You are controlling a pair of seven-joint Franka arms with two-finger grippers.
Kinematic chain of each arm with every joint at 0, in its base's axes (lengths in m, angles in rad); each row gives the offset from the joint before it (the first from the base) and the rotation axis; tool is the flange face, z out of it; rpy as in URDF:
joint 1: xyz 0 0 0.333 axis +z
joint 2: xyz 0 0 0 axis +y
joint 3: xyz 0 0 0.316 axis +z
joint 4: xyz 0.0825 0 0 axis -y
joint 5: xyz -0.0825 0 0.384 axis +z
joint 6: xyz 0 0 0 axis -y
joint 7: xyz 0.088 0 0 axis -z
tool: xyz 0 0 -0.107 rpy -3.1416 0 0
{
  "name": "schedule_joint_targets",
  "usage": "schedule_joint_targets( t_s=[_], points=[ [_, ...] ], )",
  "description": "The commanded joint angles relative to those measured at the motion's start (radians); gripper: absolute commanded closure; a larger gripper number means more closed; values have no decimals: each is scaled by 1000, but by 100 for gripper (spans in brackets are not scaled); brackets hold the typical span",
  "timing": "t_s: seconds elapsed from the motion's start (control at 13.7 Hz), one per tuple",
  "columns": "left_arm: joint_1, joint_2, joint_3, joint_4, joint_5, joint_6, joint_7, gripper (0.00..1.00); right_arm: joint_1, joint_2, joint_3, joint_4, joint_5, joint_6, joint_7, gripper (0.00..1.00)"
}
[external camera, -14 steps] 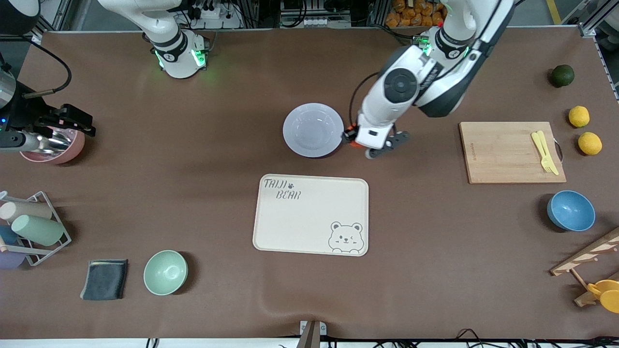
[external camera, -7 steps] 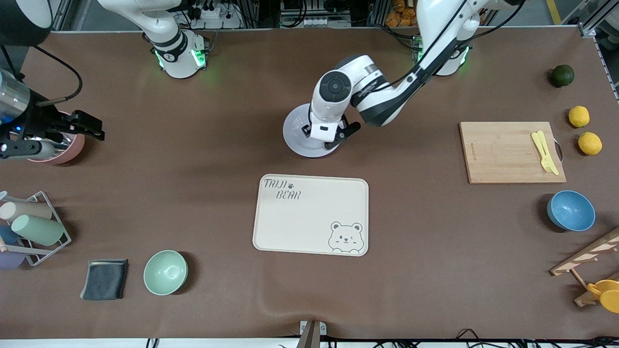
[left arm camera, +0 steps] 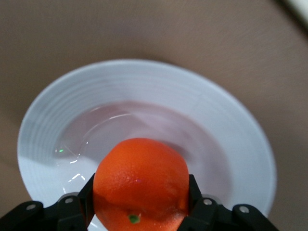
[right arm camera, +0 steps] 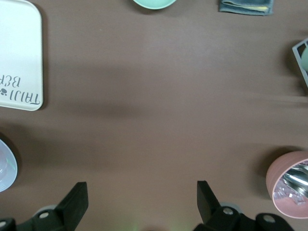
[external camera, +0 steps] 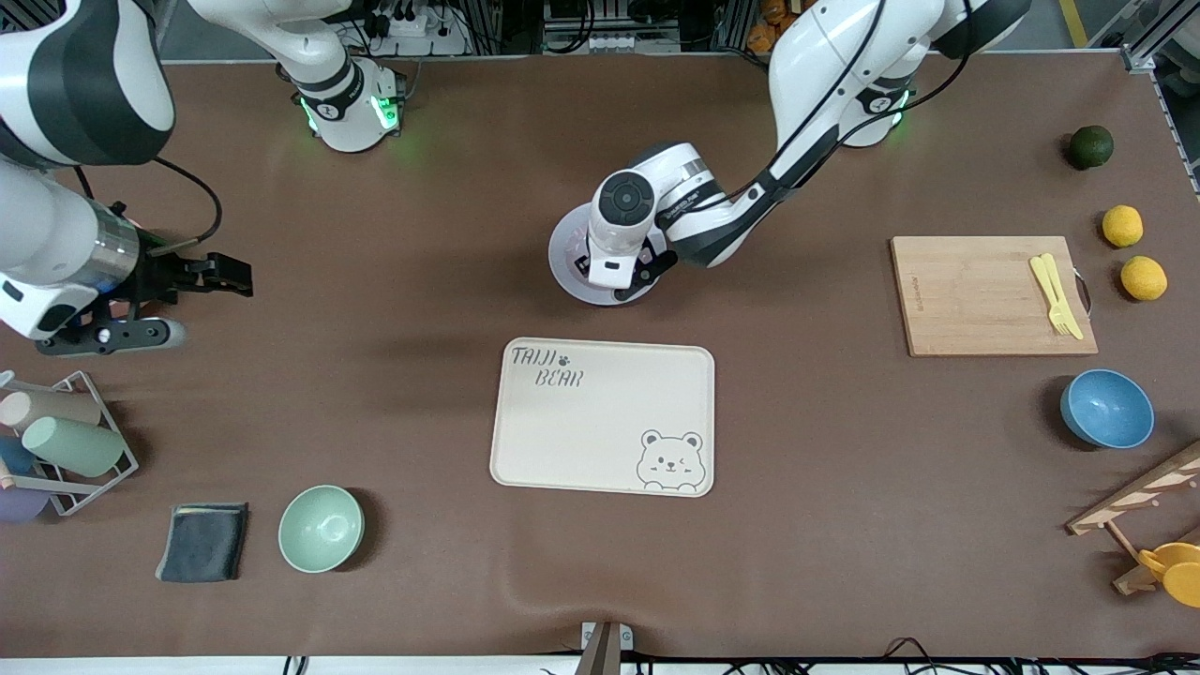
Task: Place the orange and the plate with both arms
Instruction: 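Release the orange onto the plate while the right gripper reaches toward it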
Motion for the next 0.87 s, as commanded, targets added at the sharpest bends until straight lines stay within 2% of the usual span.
schedule_joint_targets(
  t_s=[0.0,0.07,0.15,0.22,0.36,0.58,0.73,0.8],
  points=[
    [-43,8,22,16,28,-2,-54,93,33,27,-1,26,-6,8,1,0],
    [-43,8,22,16,28,-2,-54,74,39,38,-1,26,-6,14,2,0],
    [-41,4,22,19,28,-4,-55,15,40,49,-1,26,-1,31,2,0],
    [-40,-2,22,24,28,-4,-66,0,46,50,-1,26,0,61,2,0],
    [-26,-42,25,27,31,-7,-72,0,65,70,-1,26,-3,138,2,0],
    [17,-165,48,27,91,-15,-69,0,105,125,-3,26,-21,157,-8,0],
    [92,-238,46,27,151,-15,-59,0,102,207,0,40,20,155,-40,0],
    [130,-275,46,27,171,-18,-27,0,102,216,2,47,73,146,-44,0]
  ],
)
